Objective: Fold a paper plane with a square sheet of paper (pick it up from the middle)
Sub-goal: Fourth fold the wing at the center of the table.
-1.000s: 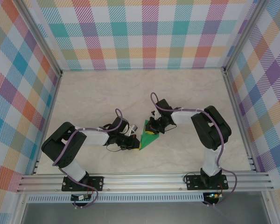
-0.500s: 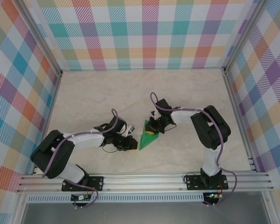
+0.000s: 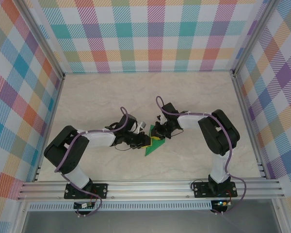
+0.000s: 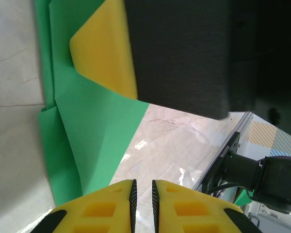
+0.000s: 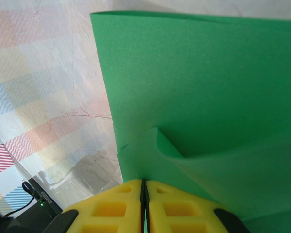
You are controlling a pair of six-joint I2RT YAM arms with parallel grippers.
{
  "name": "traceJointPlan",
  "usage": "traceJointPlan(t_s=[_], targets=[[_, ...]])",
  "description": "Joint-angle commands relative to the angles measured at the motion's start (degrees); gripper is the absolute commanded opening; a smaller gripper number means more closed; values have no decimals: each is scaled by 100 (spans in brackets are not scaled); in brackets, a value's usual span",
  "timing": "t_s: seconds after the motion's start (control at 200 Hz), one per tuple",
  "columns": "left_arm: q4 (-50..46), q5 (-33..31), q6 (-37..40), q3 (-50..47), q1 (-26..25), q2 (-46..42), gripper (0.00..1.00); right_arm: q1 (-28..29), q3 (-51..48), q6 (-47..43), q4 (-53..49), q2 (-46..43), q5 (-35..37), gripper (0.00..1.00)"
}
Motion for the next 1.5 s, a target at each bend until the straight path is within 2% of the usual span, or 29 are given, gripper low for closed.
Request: traceJointPlan(t_s=[0.0,0.41,0.72,0.92,1.215,1.495], targets=[[298,200,-123,-92,-36,179,18,36,-236,-89,-518,540,770,12],[-57,332,98,-732,-51,477,18,36,-283,-98,-546,537,815,12],[-999,402,592,-649,-86,252,20,36,-312,-72,-525,546,823,12],[-1766,141,856,-480,-168,-33,19,37,-328,-54,-533,539,841,12],[-1560,-388,396,98,-175,-899,19,35,-332,-45,-518,530,814,12],[-1016,-290,226,544,-348,29,20,38,-332,-47,-523,529,801,12]])
